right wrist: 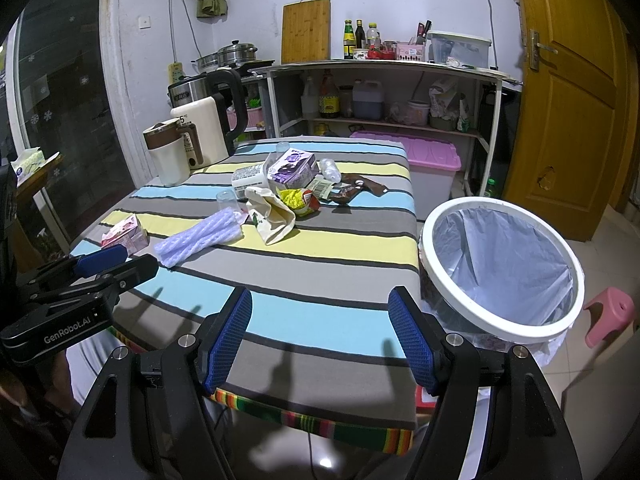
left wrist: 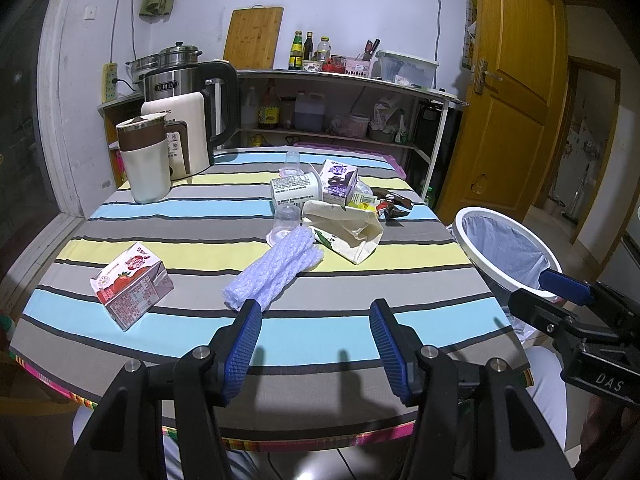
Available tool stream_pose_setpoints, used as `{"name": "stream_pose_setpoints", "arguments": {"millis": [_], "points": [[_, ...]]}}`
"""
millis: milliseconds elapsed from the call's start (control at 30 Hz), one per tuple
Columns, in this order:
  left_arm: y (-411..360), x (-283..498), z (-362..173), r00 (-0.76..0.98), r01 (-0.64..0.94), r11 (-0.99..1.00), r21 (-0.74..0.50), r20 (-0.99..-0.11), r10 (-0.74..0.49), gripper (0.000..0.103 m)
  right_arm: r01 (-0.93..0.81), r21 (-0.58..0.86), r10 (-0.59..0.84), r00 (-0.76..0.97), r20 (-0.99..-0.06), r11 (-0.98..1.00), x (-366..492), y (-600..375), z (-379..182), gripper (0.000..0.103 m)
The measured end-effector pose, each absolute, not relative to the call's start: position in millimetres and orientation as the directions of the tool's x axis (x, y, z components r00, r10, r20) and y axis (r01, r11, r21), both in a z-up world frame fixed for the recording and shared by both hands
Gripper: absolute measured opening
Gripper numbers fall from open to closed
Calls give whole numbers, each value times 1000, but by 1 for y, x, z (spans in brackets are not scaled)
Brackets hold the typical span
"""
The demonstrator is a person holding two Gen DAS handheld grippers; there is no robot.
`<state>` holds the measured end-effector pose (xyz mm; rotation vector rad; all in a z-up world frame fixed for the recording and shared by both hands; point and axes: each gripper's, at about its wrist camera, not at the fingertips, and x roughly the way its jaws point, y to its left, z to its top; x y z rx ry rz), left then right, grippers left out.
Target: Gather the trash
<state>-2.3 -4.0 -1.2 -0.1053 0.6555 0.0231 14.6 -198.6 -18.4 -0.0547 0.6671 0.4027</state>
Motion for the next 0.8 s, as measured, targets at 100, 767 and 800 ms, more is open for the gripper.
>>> {"name": "stream_pose_setpoints", "arguments": {"millis": [100, 767, 800], "points": [[-4, -2, -1, 792, -55, 994, -91, -610, -12, 56, -380, 78, 345, 712, -612, 922, 15, -199, -18, 71], [-4, 0, -11, 787, -55, 993, -102, -617, -21, 56, -384, 87, 352, 703, -618, 919, 19, -200, -22, 71], [-3, 1, -13, 785, -52, 993, -107, -619, -25, 56, -386, 89, 354, 700, -620, 918, 19, -199, -22, 71]]}}
